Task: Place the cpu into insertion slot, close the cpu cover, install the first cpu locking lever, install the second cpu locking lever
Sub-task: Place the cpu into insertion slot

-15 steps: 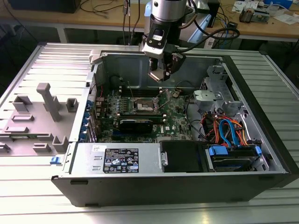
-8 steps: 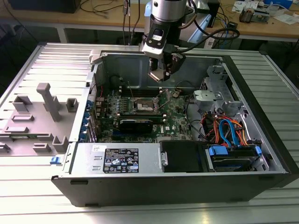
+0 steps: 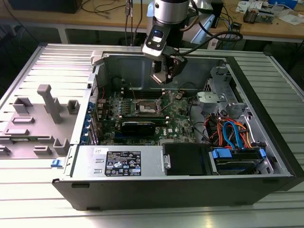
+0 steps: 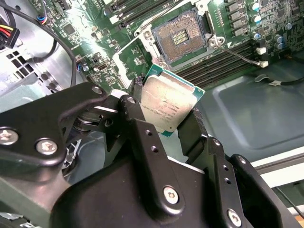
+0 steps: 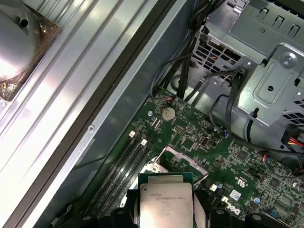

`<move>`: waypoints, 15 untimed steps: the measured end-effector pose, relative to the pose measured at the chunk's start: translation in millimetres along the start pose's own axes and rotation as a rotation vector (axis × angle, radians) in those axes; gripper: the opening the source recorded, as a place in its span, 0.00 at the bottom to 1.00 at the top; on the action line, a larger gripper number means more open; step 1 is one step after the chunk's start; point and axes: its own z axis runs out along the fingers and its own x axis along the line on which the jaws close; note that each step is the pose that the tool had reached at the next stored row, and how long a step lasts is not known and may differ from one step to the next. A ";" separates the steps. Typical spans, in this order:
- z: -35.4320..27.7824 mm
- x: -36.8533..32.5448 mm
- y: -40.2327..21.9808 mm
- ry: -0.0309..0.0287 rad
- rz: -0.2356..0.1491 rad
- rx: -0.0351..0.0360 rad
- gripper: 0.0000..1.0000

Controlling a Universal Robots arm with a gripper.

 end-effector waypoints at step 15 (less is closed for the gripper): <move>2.7 1.3 -2.4 -0.0009 0.015 -0.0008 0.55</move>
